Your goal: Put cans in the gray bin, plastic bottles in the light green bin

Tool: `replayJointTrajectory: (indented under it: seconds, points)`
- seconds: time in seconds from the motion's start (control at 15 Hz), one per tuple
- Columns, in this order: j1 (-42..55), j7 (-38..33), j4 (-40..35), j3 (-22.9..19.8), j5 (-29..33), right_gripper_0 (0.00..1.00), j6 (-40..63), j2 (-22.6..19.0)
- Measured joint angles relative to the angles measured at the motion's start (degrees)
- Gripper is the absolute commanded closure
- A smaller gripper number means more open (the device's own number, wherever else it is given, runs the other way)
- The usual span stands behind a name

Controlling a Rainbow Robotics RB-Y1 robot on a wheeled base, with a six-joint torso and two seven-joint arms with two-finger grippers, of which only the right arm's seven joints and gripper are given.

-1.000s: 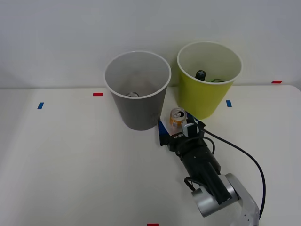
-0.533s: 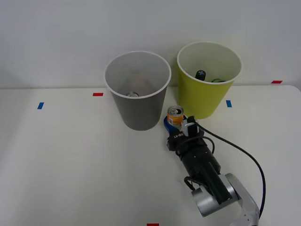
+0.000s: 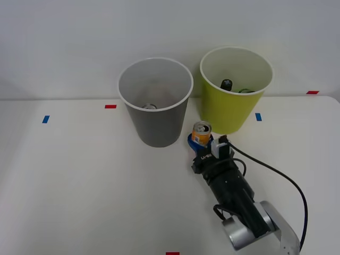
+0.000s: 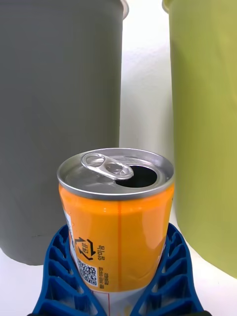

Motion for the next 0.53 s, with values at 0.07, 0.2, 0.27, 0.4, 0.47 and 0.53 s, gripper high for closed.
replayJointTrajectory:
  seconds: [0.07,0.2,0.27,0.4,0.47,0.53]
  points:
    - [0.3,0.0,-0.2,0.1,-0.2,1.0,-0.6,-0.3]
    - [1.8,-0.3,-2.5,0.5,-0.4,1.0,-0.9,-1.4]
    - [3.7,-0.4,-5.3,1.0,-0.9,1.0,-0.9,-2.4]
    - [8.9,-0.5,-12.4,2.5,-3.3,1.0,-0.9,-5.1]
    - [11.9,-0.6,-16.7,3.5,-5.0,1.0,-0.9,-6.7]
    - [14.8,-0.6,-20.9,4.3,-6.7,1.0,-0.9,-8.3]
